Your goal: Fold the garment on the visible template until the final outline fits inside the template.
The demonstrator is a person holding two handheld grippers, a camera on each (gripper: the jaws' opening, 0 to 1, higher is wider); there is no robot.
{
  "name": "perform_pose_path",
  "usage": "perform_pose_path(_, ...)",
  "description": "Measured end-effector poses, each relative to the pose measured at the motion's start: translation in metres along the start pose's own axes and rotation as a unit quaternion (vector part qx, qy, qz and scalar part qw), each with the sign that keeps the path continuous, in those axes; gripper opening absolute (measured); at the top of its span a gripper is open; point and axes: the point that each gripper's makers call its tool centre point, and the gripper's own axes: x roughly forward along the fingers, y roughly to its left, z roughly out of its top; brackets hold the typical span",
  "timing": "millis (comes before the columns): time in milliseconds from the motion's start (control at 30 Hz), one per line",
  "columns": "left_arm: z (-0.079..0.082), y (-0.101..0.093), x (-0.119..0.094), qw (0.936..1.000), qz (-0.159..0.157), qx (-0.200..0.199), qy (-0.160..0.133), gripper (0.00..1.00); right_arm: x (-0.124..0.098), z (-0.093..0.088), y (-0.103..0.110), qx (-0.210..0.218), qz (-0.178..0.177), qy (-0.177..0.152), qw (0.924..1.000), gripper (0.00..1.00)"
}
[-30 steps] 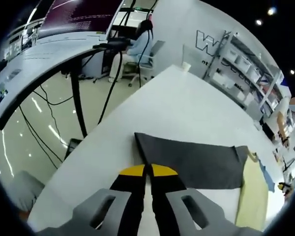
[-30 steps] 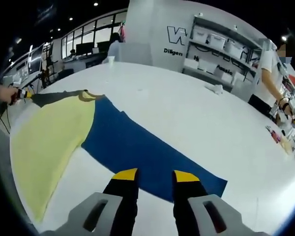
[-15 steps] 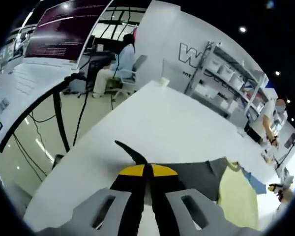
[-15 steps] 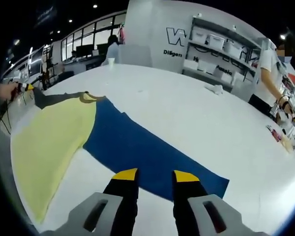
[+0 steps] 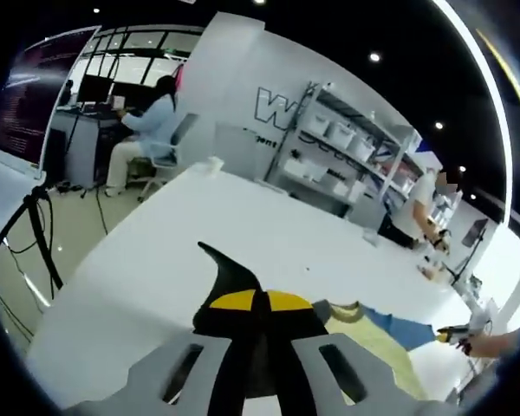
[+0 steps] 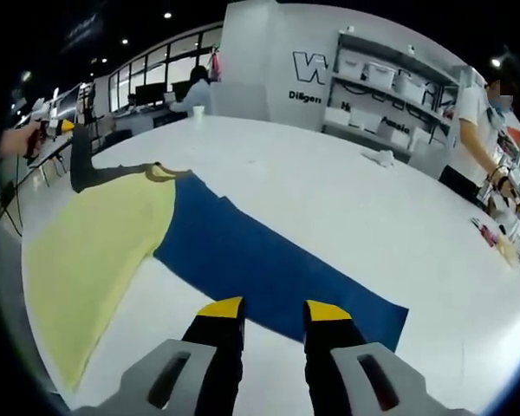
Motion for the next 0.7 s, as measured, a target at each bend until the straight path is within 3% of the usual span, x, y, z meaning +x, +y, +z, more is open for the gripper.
perform_pose_path(333,0.002,-0.082,0.029,0.9965,-0.079,0.025,0.01,0.03,-0.009,-0.003,0.01,-0.001,0.012,-0.014,0.9998,0.21)
perform_pose_path(700,-0.016,-0.158,0.047,0.9874,-0.143,0.056,0.037,0.03,-0.018,-0.002,0.015,-0.007,0.021,-0.027,0.9994,0.21)
